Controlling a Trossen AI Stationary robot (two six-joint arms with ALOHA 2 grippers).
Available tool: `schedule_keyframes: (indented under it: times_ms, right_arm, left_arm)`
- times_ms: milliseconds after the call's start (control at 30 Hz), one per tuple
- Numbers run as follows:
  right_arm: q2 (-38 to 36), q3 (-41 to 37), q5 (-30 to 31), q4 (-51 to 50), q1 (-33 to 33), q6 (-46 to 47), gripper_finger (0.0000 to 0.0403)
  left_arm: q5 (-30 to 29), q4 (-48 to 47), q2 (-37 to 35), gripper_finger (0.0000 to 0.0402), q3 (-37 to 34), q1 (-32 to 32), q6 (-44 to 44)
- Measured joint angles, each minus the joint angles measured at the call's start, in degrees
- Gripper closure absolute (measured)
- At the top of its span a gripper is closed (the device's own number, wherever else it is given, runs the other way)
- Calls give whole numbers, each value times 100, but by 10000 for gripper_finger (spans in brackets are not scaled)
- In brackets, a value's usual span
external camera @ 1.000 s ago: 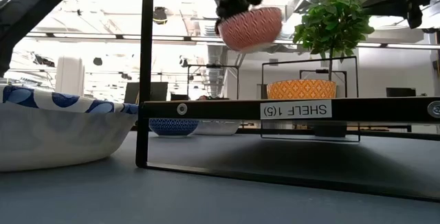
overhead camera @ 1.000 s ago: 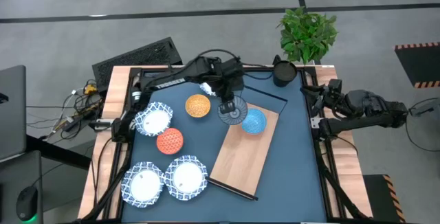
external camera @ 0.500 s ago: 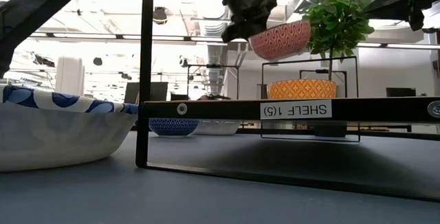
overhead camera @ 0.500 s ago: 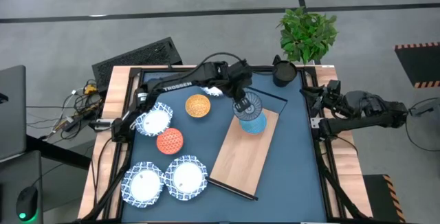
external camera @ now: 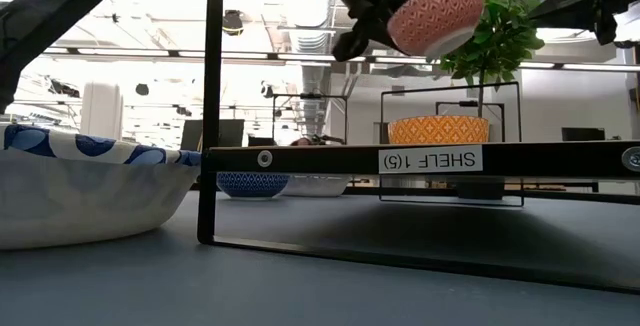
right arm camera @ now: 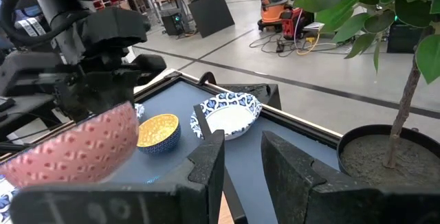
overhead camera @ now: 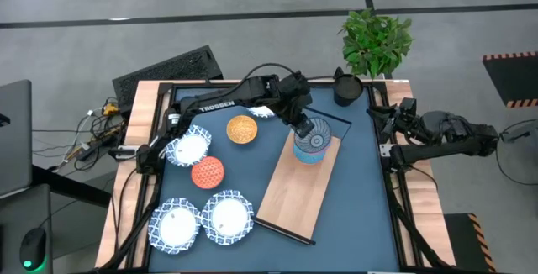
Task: Place and stack bowls onto a shelf
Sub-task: Stack the dark blue striped bowl into the light blue patterned bowl
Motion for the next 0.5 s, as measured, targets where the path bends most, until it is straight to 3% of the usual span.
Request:
schedule_keyframes:
  times_ms: [300, 500]
  right_arm:
    - [0, 0, -1, 1, -1, 0, 280]
    - [0, 0, -2, -2, -1, 0, 280]
  left_arm:
    - [-7, 38, -4, 388, 0, -43, -1206]
    - [-800, -180, -4, 388, 2, -197, -1283]
